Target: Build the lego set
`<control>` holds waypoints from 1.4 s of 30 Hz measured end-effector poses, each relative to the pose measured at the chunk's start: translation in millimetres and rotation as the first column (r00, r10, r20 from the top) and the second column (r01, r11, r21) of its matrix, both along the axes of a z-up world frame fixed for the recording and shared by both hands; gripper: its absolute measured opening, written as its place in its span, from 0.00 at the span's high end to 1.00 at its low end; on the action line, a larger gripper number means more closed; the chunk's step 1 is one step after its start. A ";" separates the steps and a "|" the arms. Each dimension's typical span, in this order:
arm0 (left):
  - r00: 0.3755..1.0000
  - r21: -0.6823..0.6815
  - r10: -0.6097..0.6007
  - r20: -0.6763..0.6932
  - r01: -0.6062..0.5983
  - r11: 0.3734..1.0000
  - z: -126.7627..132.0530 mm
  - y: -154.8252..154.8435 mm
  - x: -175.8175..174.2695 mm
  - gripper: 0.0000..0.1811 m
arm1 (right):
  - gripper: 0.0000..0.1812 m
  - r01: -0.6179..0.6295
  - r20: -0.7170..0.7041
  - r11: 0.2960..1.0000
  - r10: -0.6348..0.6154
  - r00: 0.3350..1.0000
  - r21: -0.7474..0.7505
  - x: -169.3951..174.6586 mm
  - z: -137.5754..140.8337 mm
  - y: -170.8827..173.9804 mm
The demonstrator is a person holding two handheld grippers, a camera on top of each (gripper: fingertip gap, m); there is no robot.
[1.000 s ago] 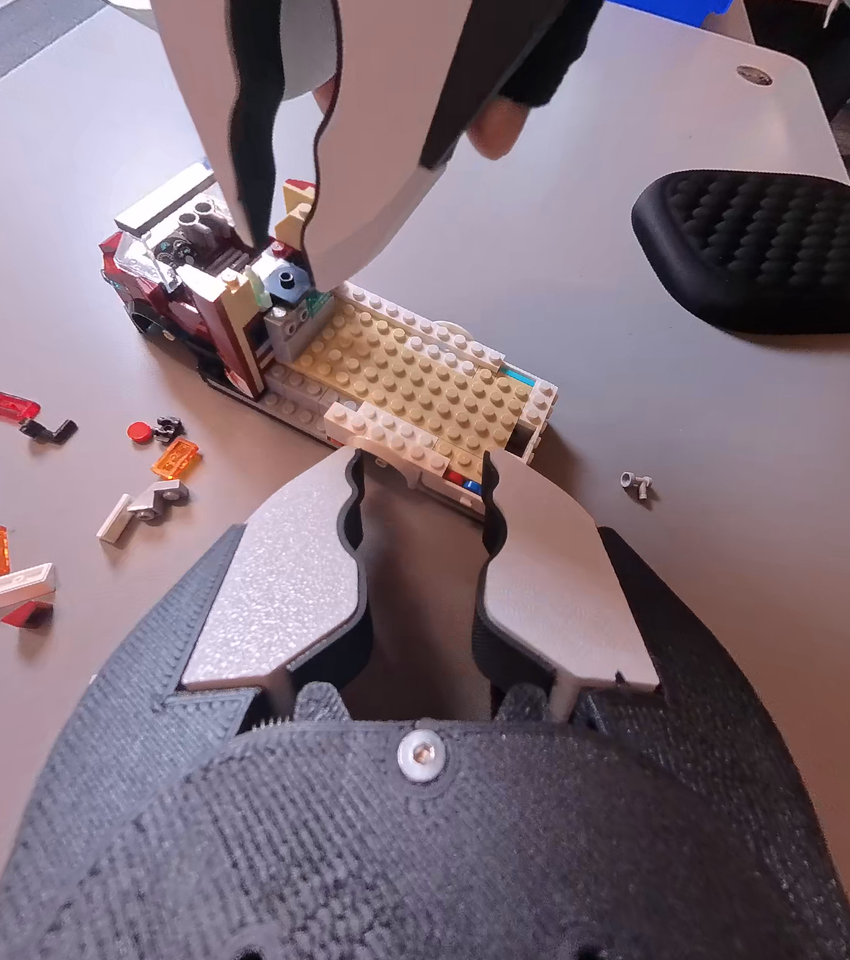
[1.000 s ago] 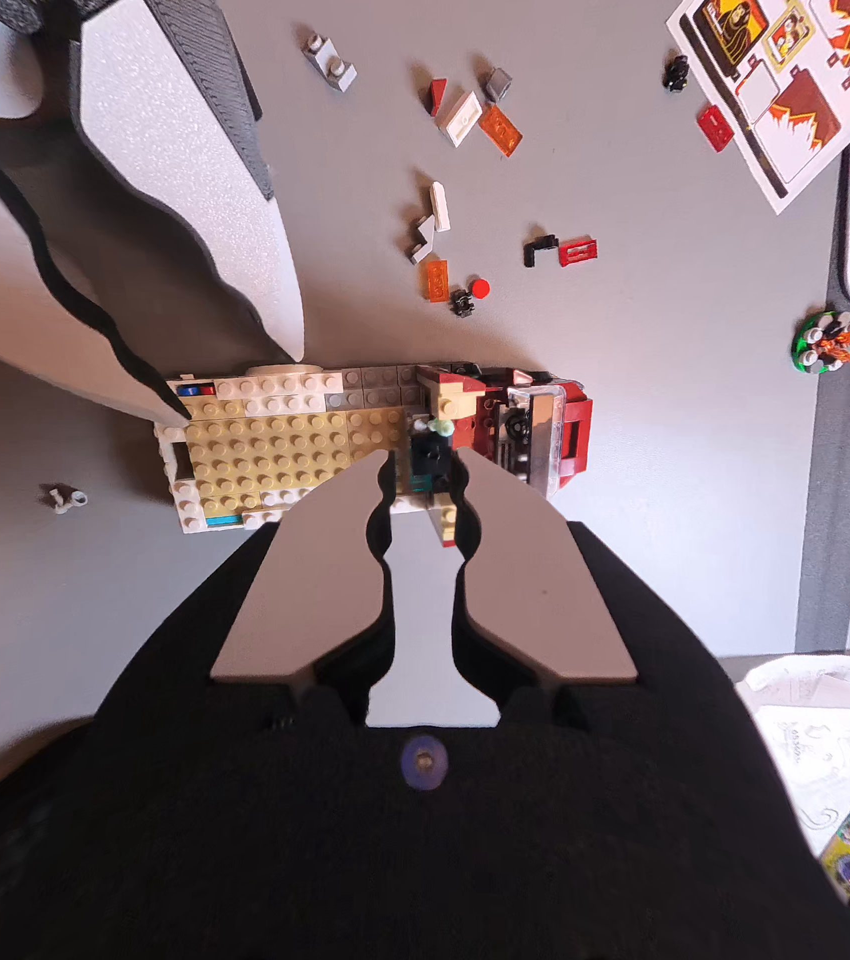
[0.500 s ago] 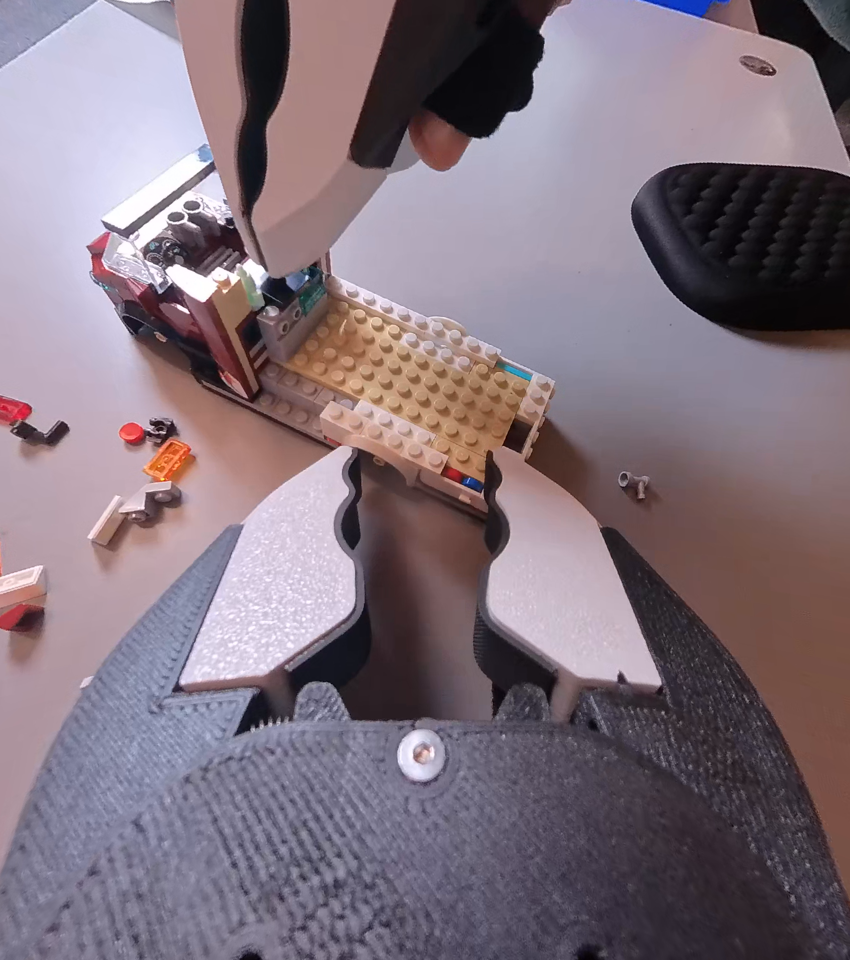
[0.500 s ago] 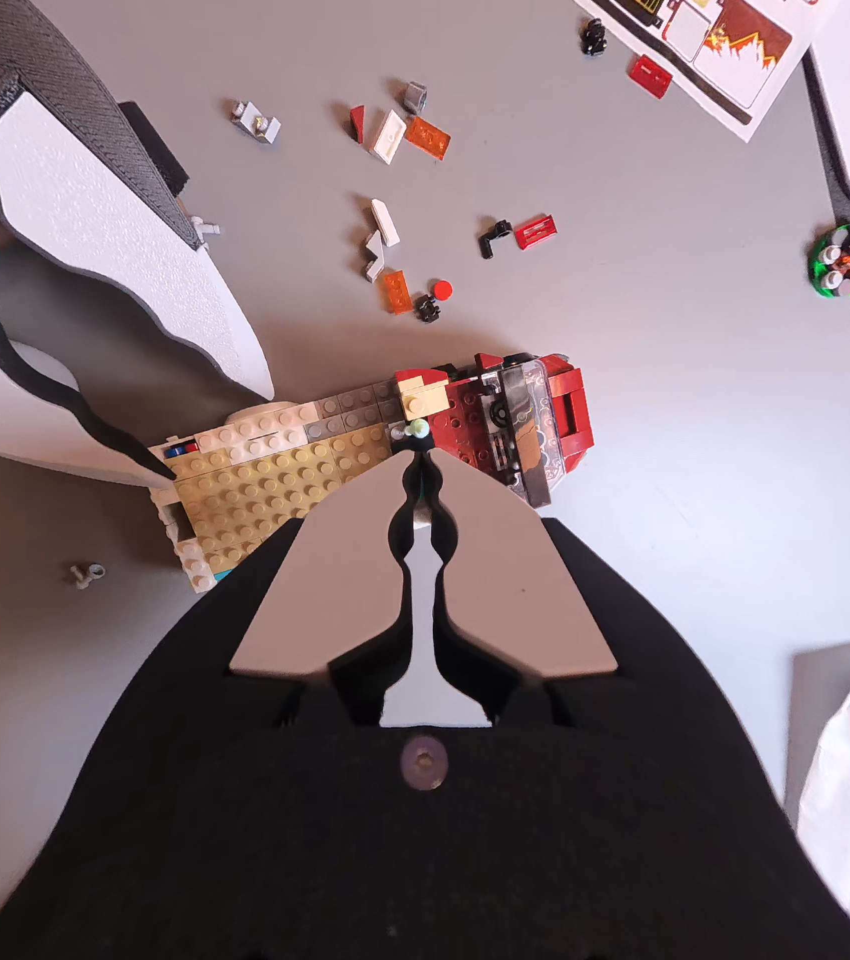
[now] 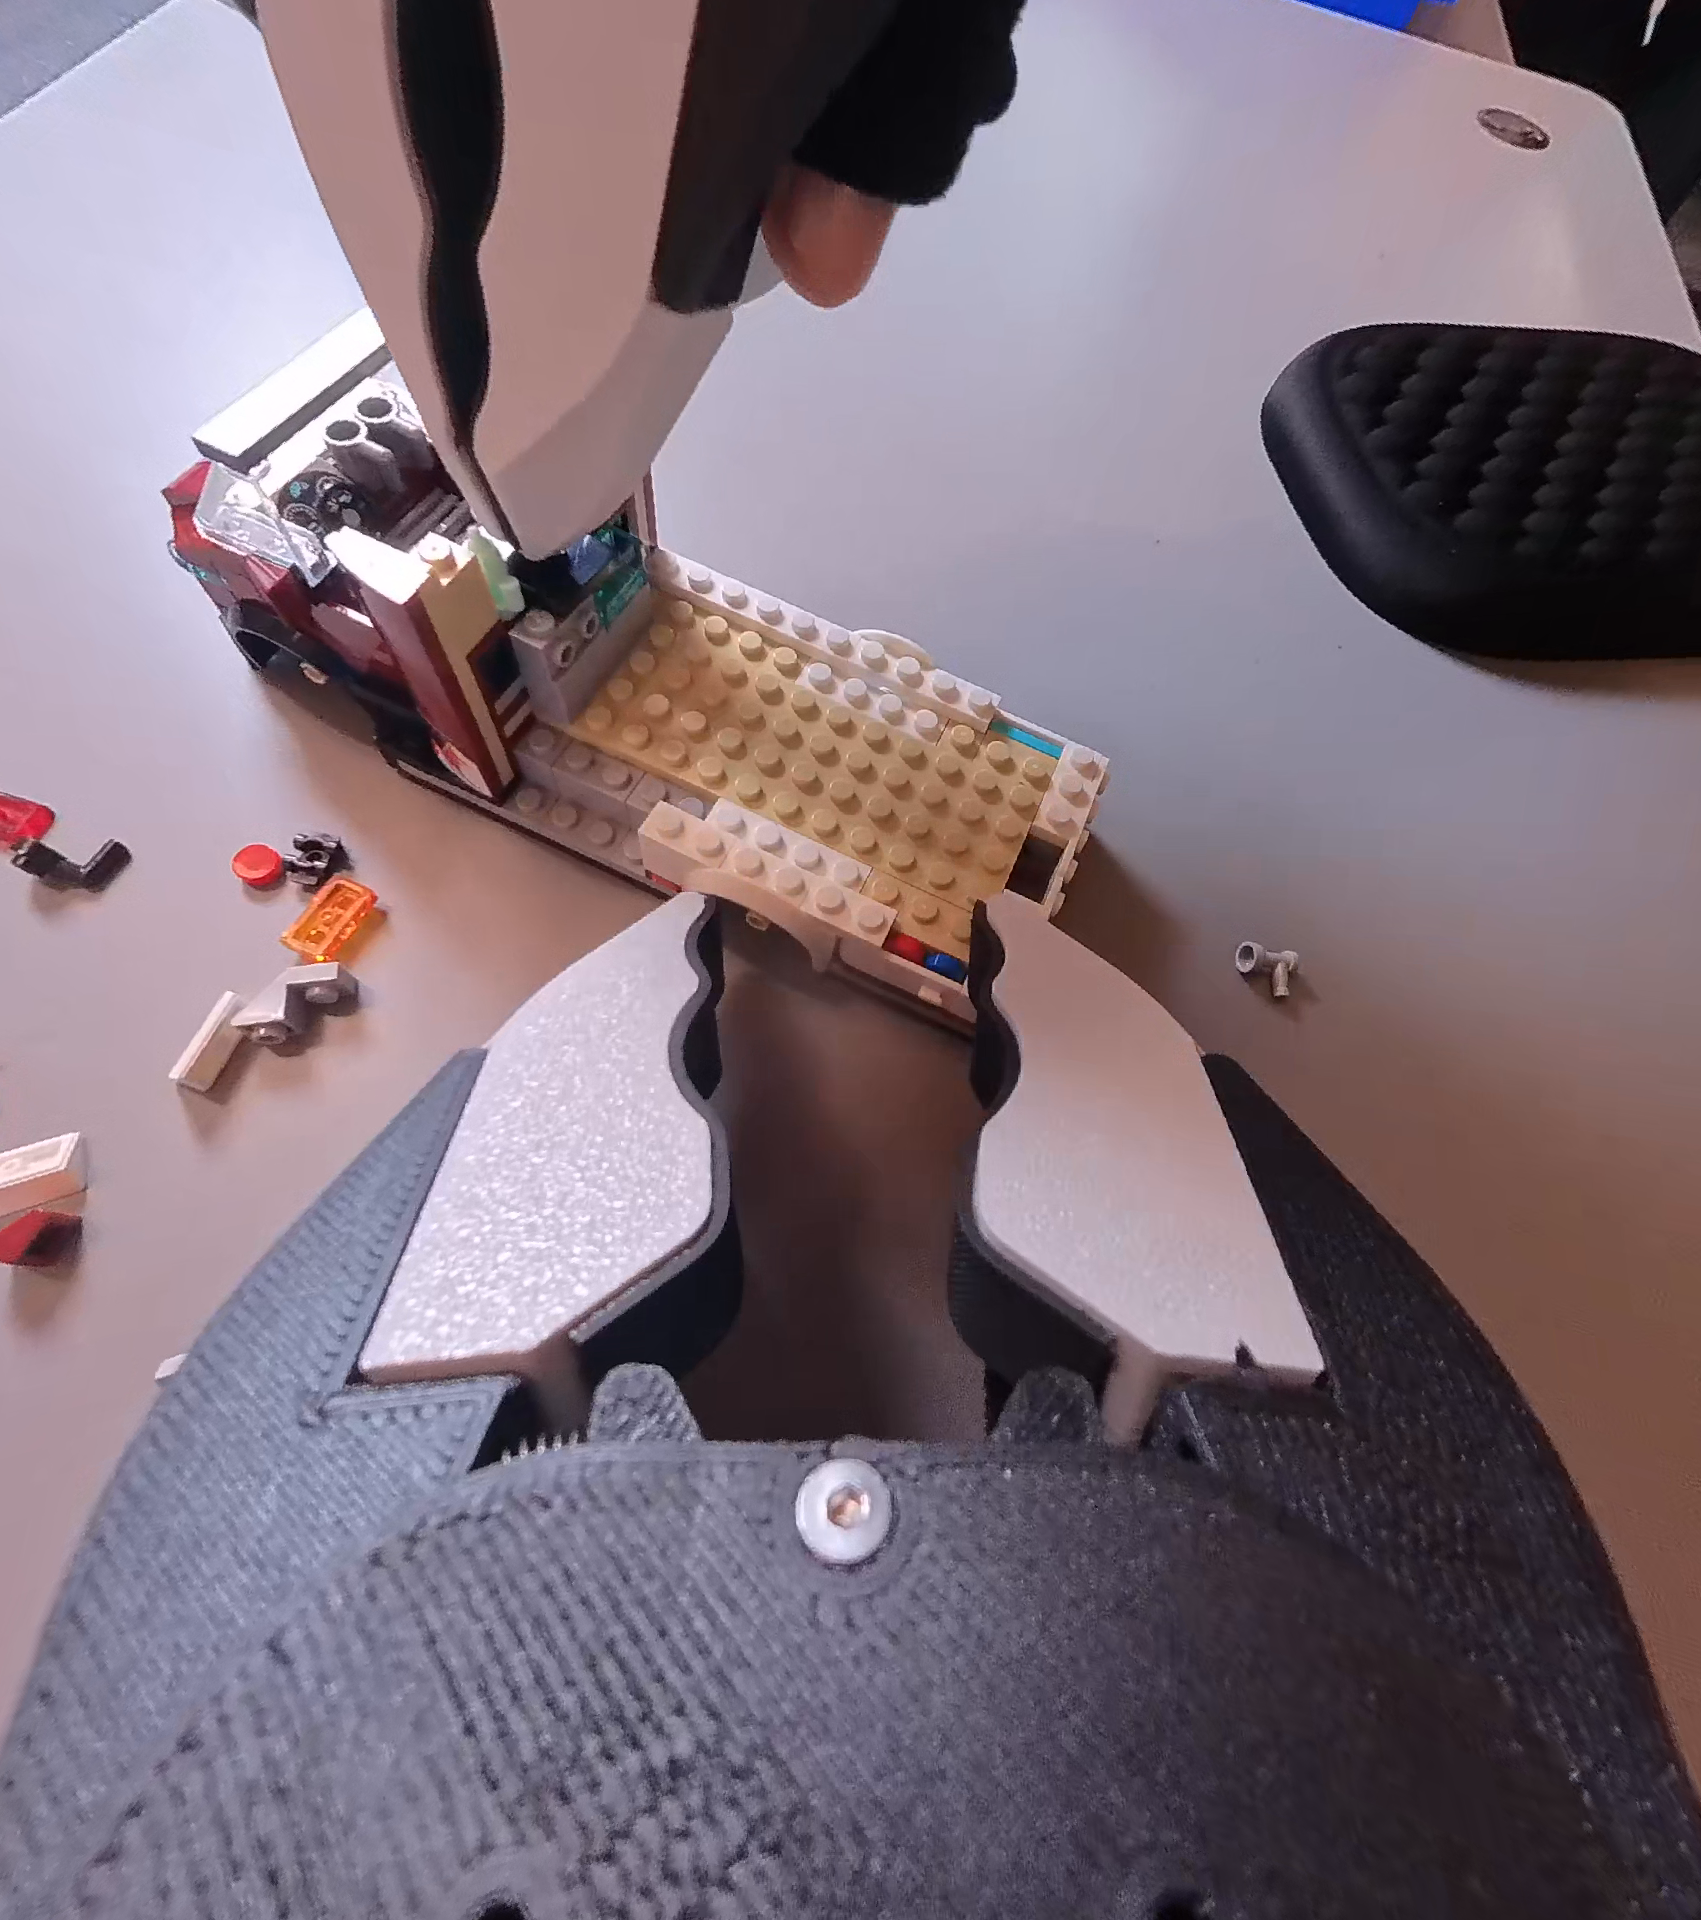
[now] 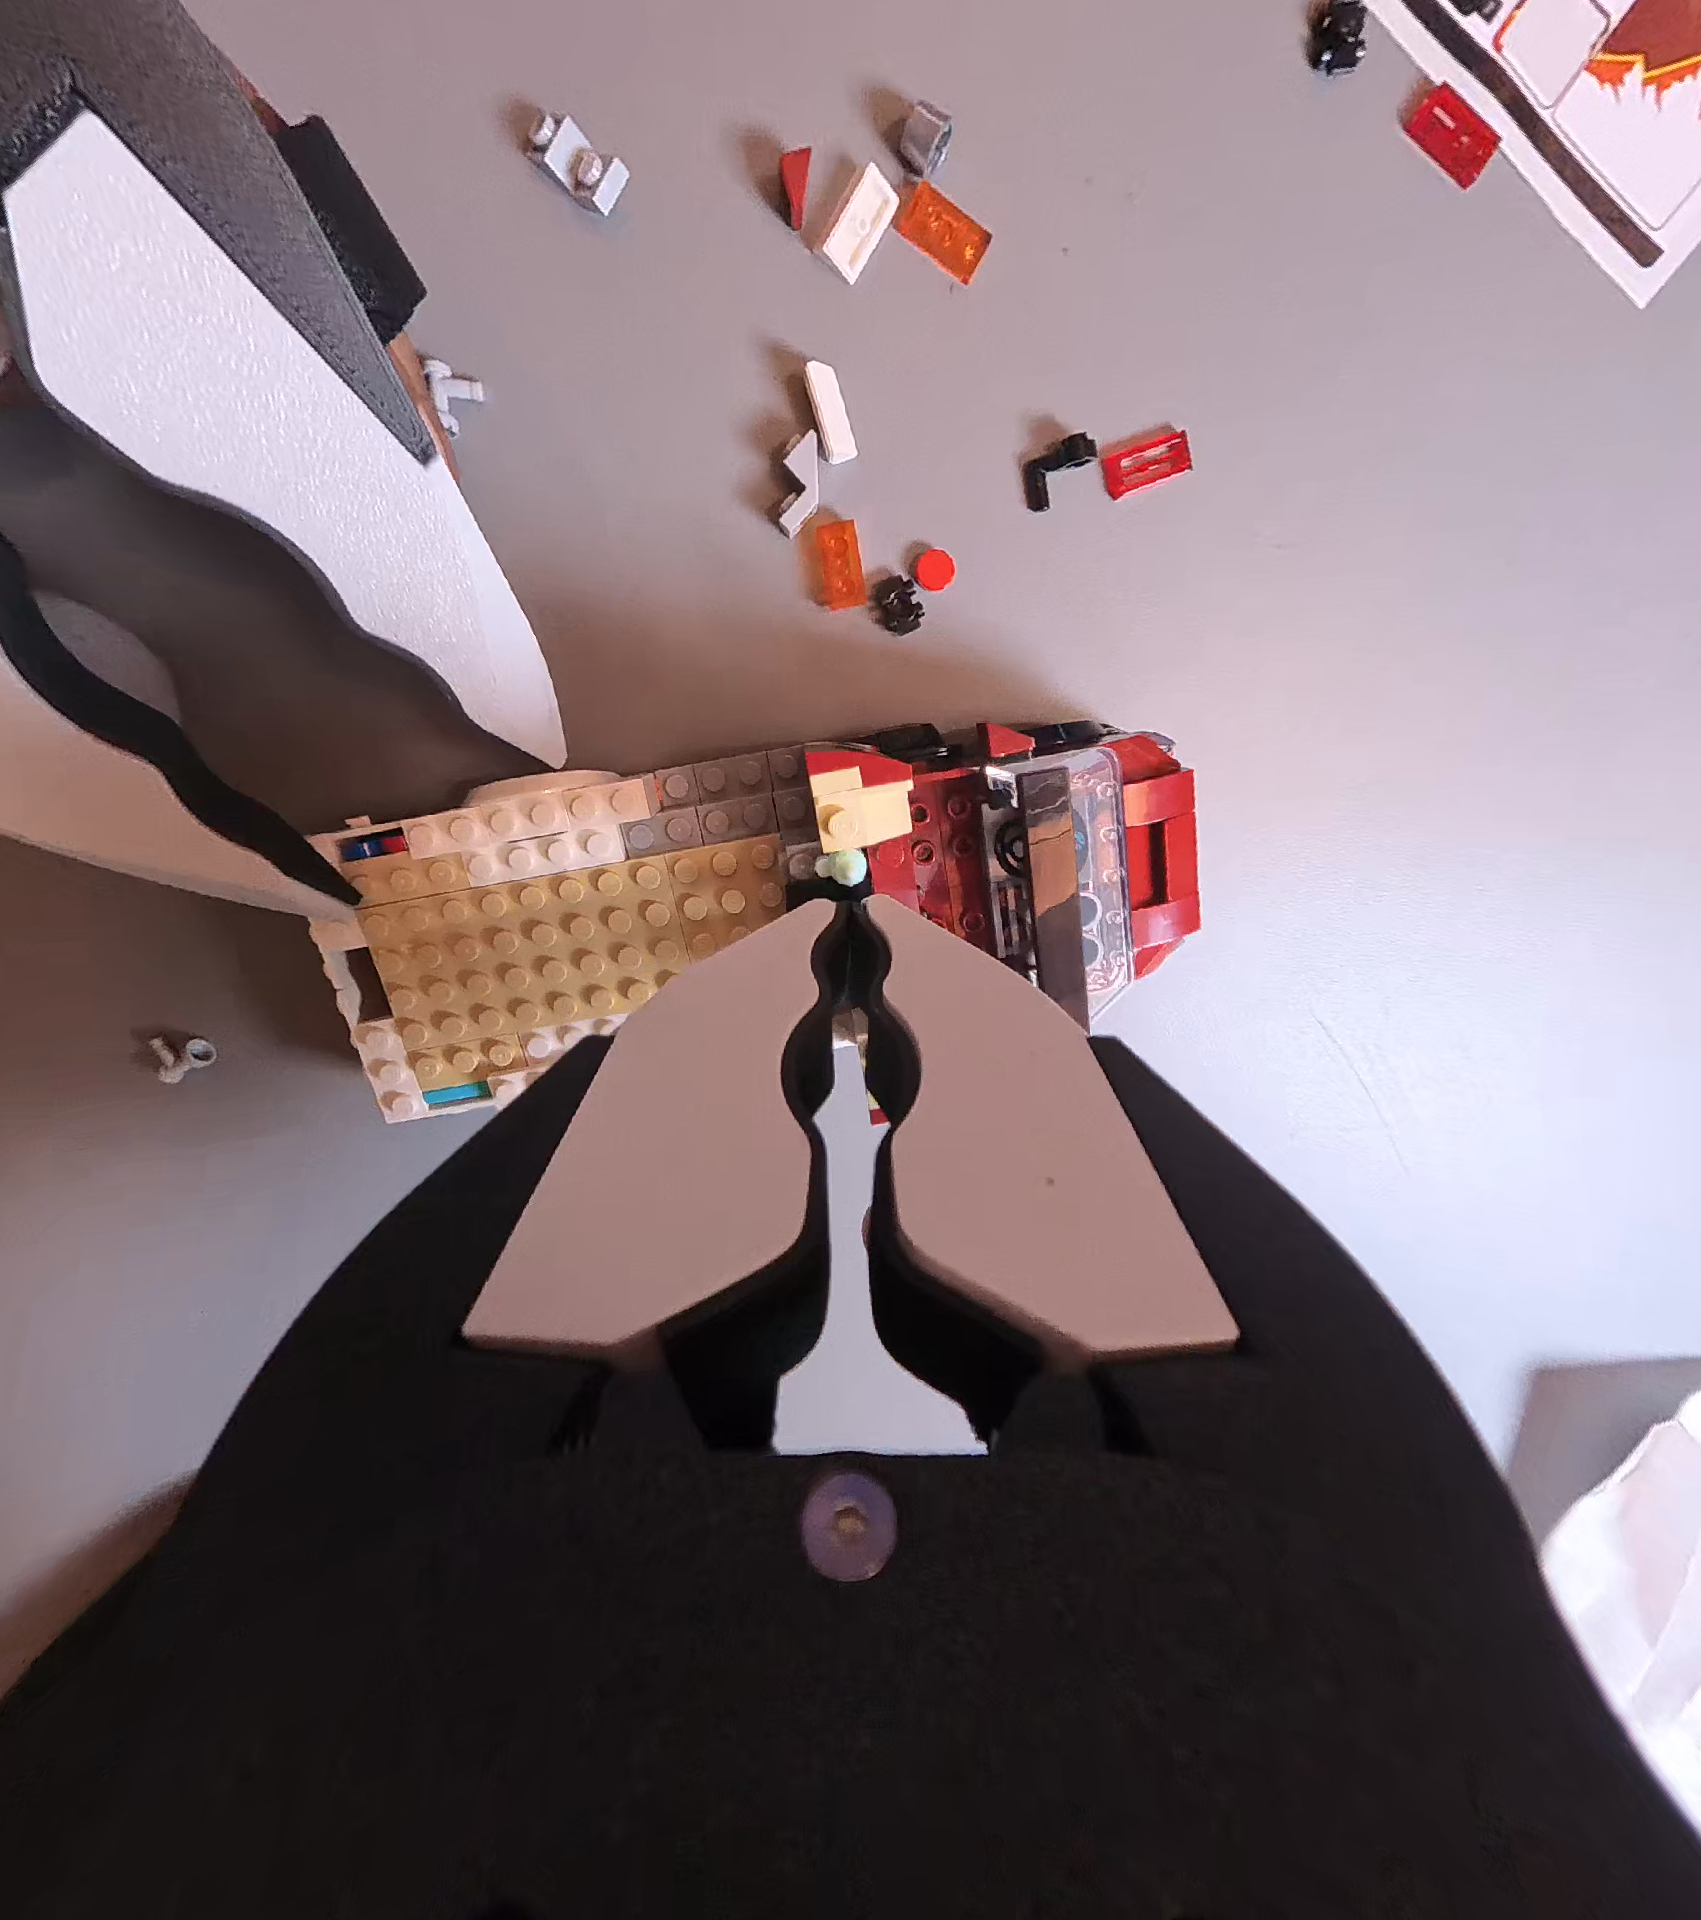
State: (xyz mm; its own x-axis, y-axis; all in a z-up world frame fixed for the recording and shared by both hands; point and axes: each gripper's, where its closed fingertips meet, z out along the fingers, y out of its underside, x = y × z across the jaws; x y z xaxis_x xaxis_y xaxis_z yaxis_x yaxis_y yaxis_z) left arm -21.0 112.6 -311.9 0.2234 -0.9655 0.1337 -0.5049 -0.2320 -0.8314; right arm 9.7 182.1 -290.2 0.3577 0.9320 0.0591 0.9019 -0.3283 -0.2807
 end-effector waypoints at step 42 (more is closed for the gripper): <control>1.000 -0.020 -0.006 0.001 0.006 1.000 -0.5 -0.7 0.3 0.75 | 0.96 -0.186 0.026 0.983 0.186 0.982 -0.007 0.9 1.3 -2.5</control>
